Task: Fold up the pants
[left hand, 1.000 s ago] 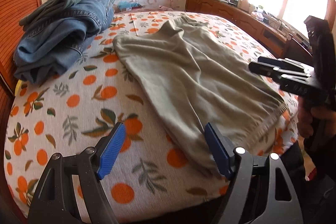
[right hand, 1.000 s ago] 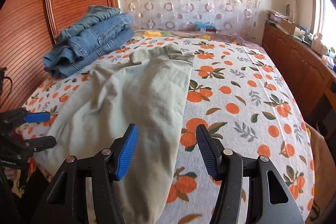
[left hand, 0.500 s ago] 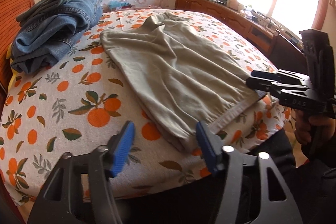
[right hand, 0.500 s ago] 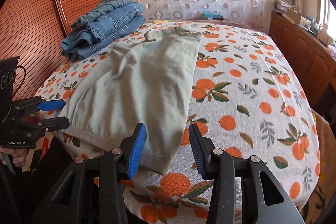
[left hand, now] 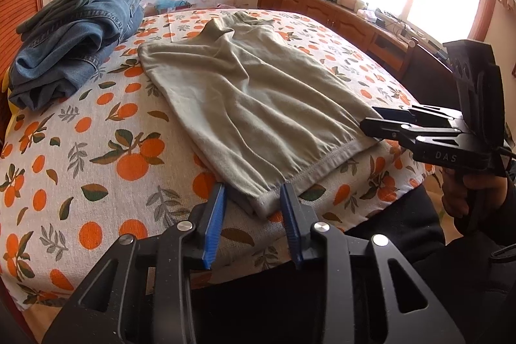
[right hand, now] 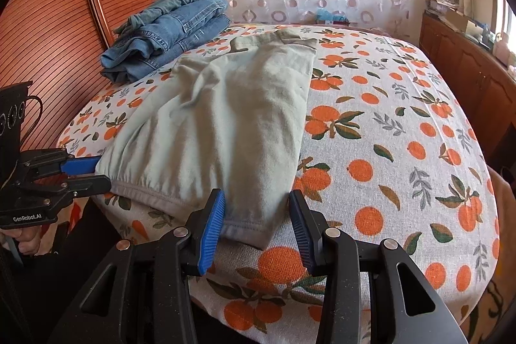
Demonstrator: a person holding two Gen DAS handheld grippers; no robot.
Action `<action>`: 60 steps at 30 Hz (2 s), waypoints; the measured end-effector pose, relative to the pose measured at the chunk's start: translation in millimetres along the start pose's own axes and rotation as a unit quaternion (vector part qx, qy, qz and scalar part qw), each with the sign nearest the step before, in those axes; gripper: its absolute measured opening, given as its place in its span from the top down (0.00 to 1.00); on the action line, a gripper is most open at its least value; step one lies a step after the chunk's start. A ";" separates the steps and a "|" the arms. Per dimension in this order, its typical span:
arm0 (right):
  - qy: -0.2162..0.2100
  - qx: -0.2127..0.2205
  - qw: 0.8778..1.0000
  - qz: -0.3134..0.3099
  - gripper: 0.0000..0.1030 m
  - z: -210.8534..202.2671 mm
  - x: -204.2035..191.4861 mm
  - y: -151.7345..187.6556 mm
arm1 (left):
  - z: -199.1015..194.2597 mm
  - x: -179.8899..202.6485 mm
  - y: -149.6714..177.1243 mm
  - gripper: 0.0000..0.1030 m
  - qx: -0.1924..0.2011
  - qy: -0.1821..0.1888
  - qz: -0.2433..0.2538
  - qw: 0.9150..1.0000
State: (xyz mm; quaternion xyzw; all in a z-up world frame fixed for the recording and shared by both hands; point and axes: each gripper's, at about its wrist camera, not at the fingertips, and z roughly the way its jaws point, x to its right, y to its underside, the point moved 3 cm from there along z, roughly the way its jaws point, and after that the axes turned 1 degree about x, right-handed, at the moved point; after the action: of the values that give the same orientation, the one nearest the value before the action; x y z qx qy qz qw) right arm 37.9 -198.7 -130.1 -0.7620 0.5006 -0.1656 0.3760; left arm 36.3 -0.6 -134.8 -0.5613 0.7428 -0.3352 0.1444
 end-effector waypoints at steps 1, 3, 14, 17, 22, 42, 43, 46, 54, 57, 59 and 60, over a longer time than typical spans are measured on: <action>0.000 -0.001 1.000 -0.001 0.58 -0.6 -0.4 0.6 | 0.2 0.5 0.4 0.65 0.000 -0.001 0.001 1.000; -0.001 -0.001 1.000 -0.002 0.58 -2.0 -1.3 1.7 | 0.0 0.5 0.5 0.65 0.001 -0.002 0.001 1.000; -0.016 -0.003 1.000 -0.001 0.78 -4.5 -1.6 3.3 | 0.3 2.8 1.3 0.79 0.002 0.009 -0.002 1.000; -0.015 0.005 1.000 0.000 0.89 -8.7 -0.3 1.9 | 0.0 -0.4 0.7 0.81 0.002 0.014 -0.012 1.000; -0.032 0.028 0.999 -0.005 0.92 -15.8 -3.6 -13.3 | -3.7 -7.9 -10.8 0.88 0.012 0.023 -0.025 0.999; -0.049 0.046 0.998 -0.017 0.92 48.5 27.5 -129.0 | 34.6 -68.3 -129.8 0.89 0.056 -0.008 -0.037 0.998; -0.050 0.043 0.998 -0.018 0.92 55.3 29.8 -134.7 | 39.2 -71.7 -134.2 0.89 0.054 -0.010 -0.037 0.998; -0.054 0.036 0.998 -0.024 0.92 72.9 33.9 -148.6 | 54.4 -80.8 -145.6 0.89 0.045 -0.019 -0.037 0.998; -0.065 0.023 0.997 -0.028 0.92 111.3 42.2 -178.2 | 74.8 -100.3 -167.4 0.89 0.038 -0.030 -0.043 0.998; -0.069 0.018 0.997 -0.022 0.88 121.7 46.4 -184.6 | 77.6 -106.2 -169.9 0.89 0.033 -0.022 -0.049 0.998; -0.066 0.011 0.998 -0.021 0.85 125.4 47.2 -186.1 | 78.6 -109.6 -169.3 0.85 0.027 -0.018 -0.055 0.998; -0.065 0.009 0.998 -0.022 0.82 124.8 47.5 -186.2 | 78.7 -111.1 -168.6 0.83 0.024 -0.020 -0.057 0.998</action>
State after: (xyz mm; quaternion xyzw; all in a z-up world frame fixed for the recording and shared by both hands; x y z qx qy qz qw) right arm 256.3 -149.8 -81.1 -0.7785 0.4567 -0.1287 0.4109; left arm 243.5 51.9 -99.2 -0.6059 0.6982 -0.3490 0.1535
